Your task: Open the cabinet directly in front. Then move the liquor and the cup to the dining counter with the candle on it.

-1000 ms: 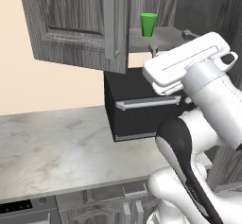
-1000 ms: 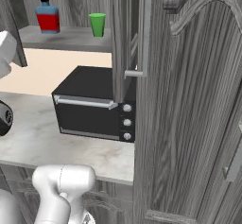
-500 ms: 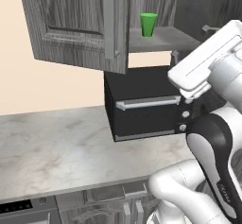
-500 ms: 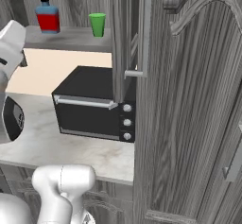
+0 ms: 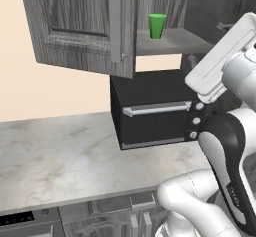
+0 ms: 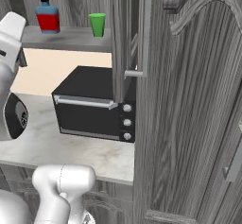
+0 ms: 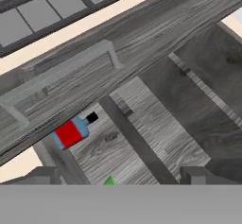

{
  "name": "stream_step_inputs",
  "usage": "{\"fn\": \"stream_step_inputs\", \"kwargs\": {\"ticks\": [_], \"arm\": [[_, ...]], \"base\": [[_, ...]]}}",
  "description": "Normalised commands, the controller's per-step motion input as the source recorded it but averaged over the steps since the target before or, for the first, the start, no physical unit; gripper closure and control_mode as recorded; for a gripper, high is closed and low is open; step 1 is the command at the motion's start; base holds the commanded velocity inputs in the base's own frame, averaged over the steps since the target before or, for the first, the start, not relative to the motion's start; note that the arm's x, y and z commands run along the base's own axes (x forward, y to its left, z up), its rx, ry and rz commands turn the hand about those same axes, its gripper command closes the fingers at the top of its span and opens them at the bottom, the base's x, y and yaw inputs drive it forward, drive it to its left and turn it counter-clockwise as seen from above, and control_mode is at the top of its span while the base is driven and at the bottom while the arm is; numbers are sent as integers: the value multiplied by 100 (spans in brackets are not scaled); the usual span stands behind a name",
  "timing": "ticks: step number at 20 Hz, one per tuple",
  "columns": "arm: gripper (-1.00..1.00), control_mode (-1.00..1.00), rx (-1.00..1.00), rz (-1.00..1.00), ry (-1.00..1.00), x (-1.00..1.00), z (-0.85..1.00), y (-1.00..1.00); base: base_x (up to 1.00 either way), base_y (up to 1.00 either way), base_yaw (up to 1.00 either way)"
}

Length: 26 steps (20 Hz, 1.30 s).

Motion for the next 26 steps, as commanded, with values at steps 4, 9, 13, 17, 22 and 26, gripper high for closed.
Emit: {"fn": "stream_step_inputs", "kwargs": {"ticks": [4, 9, 13, 17, 22, 26], "arm": [[-100, -100, -13, -1, -9, 39, -21, -10], [-100, -100, -1, 5, -1, 16, -2, -4], [-100, -100, 0, 11, 0, 4, 0, 5], [-100, -100, -5, 14, 0, 15, 0, 7], [-100, -100, -11, 7, -1, 30, 0, 0], [-100, -100, -20, 0, 0, 53, 0, 4]], "base": [[0, 0, 0], [0, 0, 0], [0, 0, 0], [0, 0, 0], [0, 0, 0], [0, 0, 0]]}}
